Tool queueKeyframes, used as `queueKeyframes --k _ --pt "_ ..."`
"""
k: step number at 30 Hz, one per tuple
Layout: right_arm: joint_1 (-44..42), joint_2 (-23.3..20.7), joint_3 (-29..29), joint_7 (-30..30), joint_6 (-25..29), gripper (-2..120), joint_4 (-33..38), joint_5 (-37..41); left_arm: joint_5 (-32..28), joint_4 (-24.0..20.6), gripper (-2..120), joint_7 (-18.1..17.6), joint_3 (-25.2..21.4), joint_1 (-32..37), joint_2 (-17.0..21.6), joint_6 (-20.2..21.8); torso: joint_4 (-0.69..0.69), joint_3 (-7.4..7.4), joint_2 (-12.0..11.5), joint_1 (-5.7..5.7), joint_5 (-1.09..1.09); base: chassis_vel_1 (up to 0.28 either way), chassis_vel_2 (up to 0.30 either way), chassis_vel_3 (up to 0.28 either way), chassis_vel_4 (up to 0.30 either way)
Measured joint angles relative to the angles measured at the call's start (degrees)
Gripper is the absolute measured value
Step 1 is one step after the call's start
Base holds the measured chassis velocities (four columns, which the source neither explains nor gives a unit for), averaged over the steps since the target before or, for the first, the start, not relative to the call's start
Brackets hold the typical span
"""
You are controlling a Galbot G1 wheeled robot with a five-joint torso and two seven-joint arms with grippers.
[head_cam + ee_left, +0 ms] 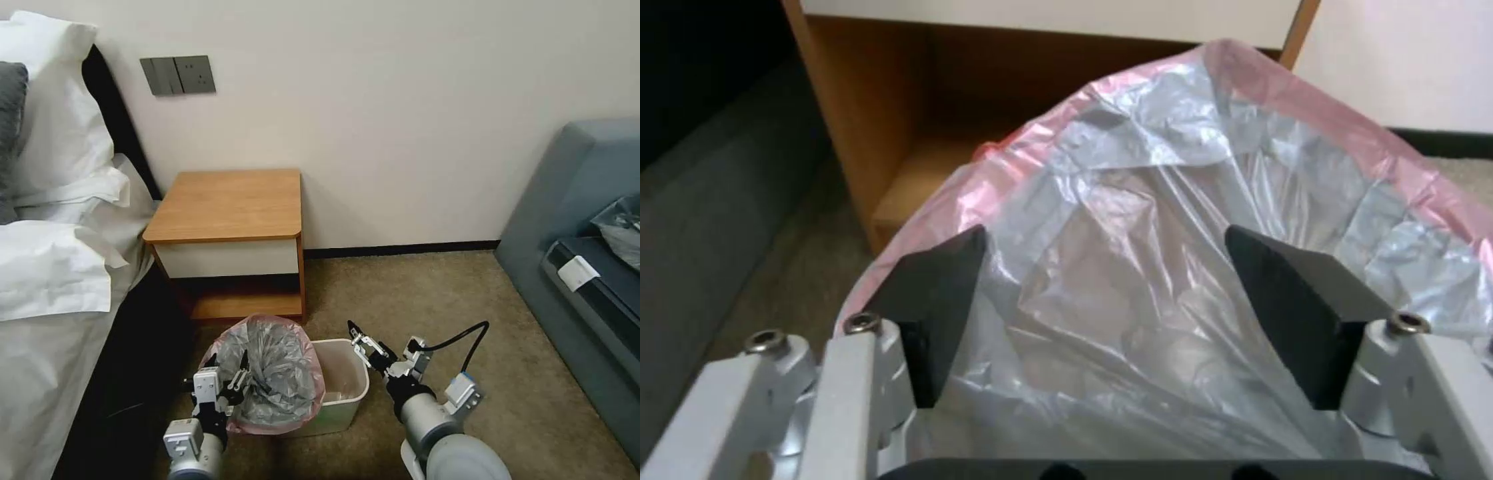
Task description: Pick up the garbage bag from the table and place it over the trash can.
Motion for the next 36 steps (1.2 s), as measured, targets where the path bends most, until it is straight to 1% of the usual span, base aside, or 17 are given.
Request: queueKeyframes --k 13,29,34,36 --pt "0.24 0.34 0.05 -0.01 0.67 100 -1.2 -0.77 -0.72 2.83 74 -0.14 0.91 -1.6 -0.37 0.04 0.0 0.0 0.0 0.0 0.0 0.0 0.0 0.0 0.0" --pt "0.33 0.58 0.54 0.15 0.88 100 -1.86 -0.86 -0.96 4.31 73 -0.85 4.65 -3.44 -0.95 1.18 0.0 0.0 0.0 0.0 0.0 0.0 0.0 0.0 0.0" --pt "0.38 0.75 0.59 0.16 0.89 100 -2.2 -0.86 -0.91 4.35 73 -1.22 4.88 -3.61 -0.96 1.42 0.0 0.0 0.0 0.0 0.0 0.0 0.0 0.0 0.0" --pt "0.54 0.95 0.49 0.16 0.9 100 -2.54 -0.9 -0.93 4.47 73 -1.92 4.81 -3.79 -0.87 1.89 0.0 0.0 0.0 0.0 0.0 0.0 0.0 0.0 0.0"
